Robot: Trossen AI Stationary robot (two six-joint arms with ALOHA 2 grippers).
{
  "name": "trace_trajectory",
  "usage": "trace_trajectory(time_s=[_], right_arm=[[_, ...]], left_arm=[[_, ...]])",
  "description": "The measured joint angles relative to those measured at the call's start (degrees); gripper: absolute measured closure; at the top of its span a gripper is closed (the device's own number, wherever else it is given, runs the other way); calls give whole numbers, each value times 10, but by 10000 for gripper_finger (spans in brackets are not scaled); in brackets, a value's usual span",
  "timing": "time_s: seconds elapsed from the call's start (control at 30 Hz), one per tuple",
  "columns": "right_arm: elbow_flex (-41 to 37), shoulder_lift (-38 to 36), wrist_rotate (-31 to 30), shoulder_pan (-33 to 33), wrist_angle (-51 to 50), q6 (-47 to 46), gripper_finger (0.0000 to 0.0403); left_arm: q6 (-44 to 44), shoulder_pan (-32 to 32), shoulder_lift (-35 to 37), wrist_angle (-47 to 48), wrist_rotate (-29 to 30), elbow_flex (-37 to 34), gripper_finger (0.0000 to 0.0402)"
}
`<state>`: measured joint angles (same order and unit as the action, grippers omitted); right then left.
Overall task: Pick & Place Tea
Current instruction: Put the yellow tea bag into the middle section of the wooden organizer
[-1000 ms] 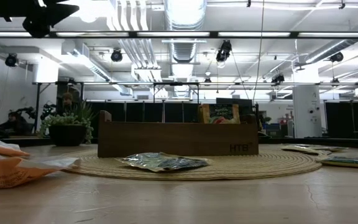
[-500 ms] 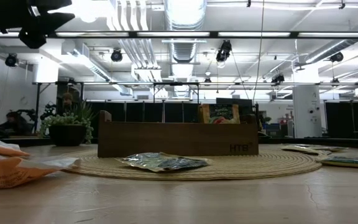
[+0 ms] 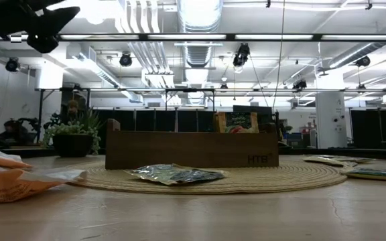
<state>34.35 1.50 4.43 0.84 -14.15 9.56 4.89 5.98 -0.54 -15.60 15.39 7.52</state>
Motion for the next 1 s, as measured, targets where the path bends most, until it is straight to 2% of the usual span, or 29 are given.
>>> trace_trajectory(time_s=[0.37, 0.77, 1.0], right_arm=[[0, 0, 0, 0, -2, 64, 274], [0, 1, 0, 0, -2, 33, 284], [-3, 1, 1, 0, -1, 0, 289]], left_arm=[[-6, 0, 0, -5, 1, -58, 235], [-4, 0, 0, 5, 1, -70, 235], [-39, 0, 0, 41, 1, -70, 235]])
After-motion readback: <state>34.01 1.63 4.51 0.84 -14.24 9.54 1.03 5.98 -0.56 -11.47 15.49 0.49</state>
